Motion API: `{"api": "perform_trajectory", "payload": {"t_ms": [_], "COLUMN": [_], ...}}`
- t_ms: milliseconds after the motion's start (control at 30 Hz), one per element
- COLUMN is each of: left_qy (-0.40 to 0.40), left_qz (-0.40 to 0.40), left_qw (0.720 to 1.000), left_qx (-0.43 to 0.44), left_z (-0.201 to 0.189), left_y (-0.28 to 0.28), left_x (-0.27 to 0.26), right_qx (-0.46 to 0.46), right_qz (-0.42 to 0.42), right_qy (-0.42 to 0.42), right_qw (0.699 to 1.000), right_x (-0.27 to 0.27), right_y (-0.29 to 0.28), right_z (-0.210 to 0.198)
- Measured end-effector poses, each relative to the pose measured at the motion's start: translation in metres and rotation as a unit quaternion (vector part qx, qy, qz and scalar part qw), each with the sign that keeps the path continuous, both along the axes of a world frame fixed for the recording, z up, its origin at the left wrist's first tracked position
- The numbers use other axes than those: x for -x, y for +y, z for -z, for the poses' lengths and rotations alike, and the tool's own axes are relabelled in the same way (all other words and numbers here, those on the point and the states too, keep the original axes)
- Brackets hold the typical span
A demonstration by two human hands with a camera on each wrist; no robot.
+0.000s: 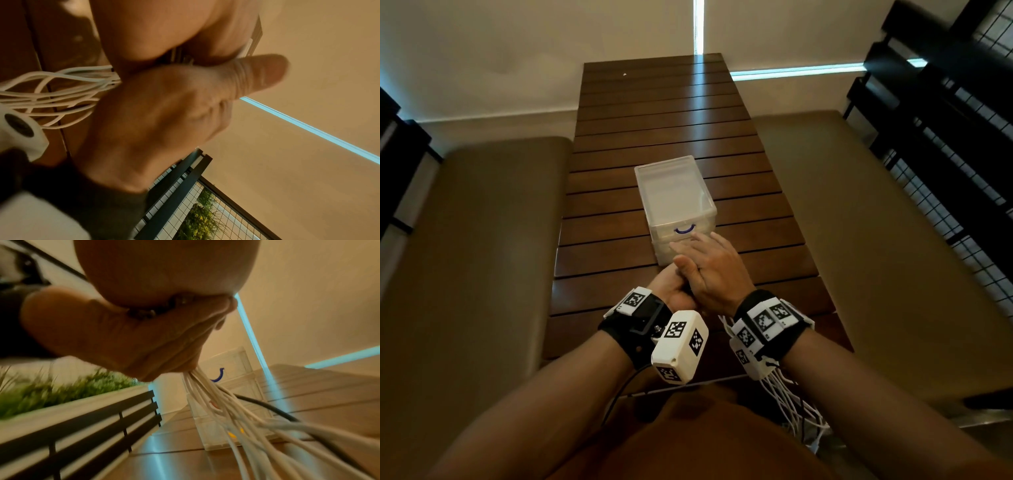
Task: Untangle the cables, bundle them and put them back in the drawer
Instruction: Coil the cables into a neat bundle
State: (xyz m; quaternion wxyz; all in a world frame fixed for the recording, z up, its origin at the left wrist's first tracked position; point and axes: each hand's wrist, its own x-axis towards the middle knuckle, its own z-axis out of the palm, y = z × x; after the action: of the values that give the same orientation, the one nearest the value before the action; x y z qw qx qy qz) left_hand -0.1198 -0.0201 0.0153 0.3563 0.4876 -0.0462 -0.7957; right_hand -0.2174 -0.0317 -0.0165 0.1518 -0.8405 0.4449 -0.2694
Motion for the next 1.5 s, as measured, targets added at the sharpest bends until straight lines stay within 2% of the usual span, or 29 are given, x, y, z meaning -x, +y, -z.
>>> {"api": "perform_trajectory", "payload": {"t_ms": [33, 67, 133, 167, 200, 267, 367, 433, 500, 600, 633, 700, 733, 800, 933, 1000, 1100, 1233, 1367, 1433, 1500], "left_qy": [0.023, 0.058, 0.037, 0.034, 0.039, 0.061, 0.055, 0.038, 0.046, 0.062, 0.062, 0.054, 0.045, 0.021, -0.04, -0.087, -0.122, -0.092, -0.068, -0.081, -0.11], "left_qz": [-0.034, -0.031, -0.031, -0.024, -0.019, -0.021, -0.016, 0.002, 0.02, 0.064, 0.084, 0.128, 0.147, 0.19, 0.287, 0.324, 0.353, 0.358, 0.348, 0.351, 0.35], "left_qw": [0.999, 0.997, 0.996, 0.996, 0.996, 0.995, 0.997, 0.998, 0.997, 0.996, 0.994, 0.99, 0.988, 0.979, 0.949, 0.931, 0.913, 0.912, 0.917, 0.911, 0.901], "left_qx": [-0.024, -0.034, -0.072, -0.073, -0.076, -0.07, -0.053, -0.053, -0.058, -0.03, -0.015, 0.016, 0.033, 0.069, 0.121, 0.141, 0.165, 0.178, 0.182, 0.201, 0.23], "left_z": [0.003, 0.004, 0.009, 0.01, 0.009, 0.011, 0.01, 0.011, 0.012, 0.012, 0.012, 0.008, 0.007, 0.002, -0.009, -0.012, -0.014, -0.015, -0.01, -0.011, -0.013], "left_y": [-0.003, -0.006, -0.012, -0.013, -0.014, -0.014, -0.015, -0.015, -0.014, -0.011, -0.01, -0.008, -0.008, -0.006, -0.004, -0.004, -0.003, -0.005, -0.007, -0.011, -0.014], "left_x": [-0.002, -0.005, -0.009, -0.011, -0.012, -0.013, -0.013, -0.014, -0.014, -0.013, -0.014, -0.017, -0.019, -0.022, -0.034, -0.039, -0.037, -0.04, -0.047, -0.049, -0.051], "right_qx": [-0.031, -0.075, -0.182, -0.201, -0.201, -0.178, -0.095, -0.049, -0.078, -0.179, -0.228, -0.32, -0.348, -0.34, -0.258, -0.265, -0.328, -0.46, -0.539, -0.533, -0.492], "right_qz": [-0.007, 0.002, 0.052, 0.07, 0.076, 0.045, -0.021, -0.04, -0.018, 0.046, 0.045, -0.013, -0.058, -0.107, -0.072, -0.093, -0.11, -0.114, -0.114, -0.097, -0.069], "right_qy": [-0.054, -0.133, -0.287, -0.317, -0.315, -0.27, -0.137, -0.079, -0.124, -0.215, -0.228, -0.23, -0.205, -0.122, -0.037, 0.019, 0.069, 0.018, -0.119, -0.165, -0.211], "right_qw": [0.998, 0.988, 0.939, 0.924, 0.924, 0.945, 0.986, 0.995, 0.989, 0.959, 0.946, 0.919, 0.913, 0.927, 0.963, 0.959, 0.936, 0.881, 0.826, 0.824, 0.842], "right_x": [0.004, 0.008, 0.018, 0.023, 0.026, 0.029, 0.028, 0.027, 0.029, 0.031, 0.034, 0.042, 0.044, 0.043, 0.034, 0.035, 0.039, 0.051, 0.064, 0.064, 0.058], "right_y": [-0.001, -0.003, -0.009, -0.012, -0.014, -0.011, -0.004, -0.003, -0.003, -0.012, -0.018, -0.027, -0.029, -0.031, -0.034, -0.038, -0.046, -0.055, -0.048, -0.041, -0.035], "right_z": [-0.005, -0.011, -0.022, -0.025, -0.026, -0.026, -0.015, -0.007, -0.004, -0.007, -0.006, -0.003, -0.002, 0.002, -0.008, -0.019, -0.033, -0.044, -0.04, -0.037, -0.038]}}
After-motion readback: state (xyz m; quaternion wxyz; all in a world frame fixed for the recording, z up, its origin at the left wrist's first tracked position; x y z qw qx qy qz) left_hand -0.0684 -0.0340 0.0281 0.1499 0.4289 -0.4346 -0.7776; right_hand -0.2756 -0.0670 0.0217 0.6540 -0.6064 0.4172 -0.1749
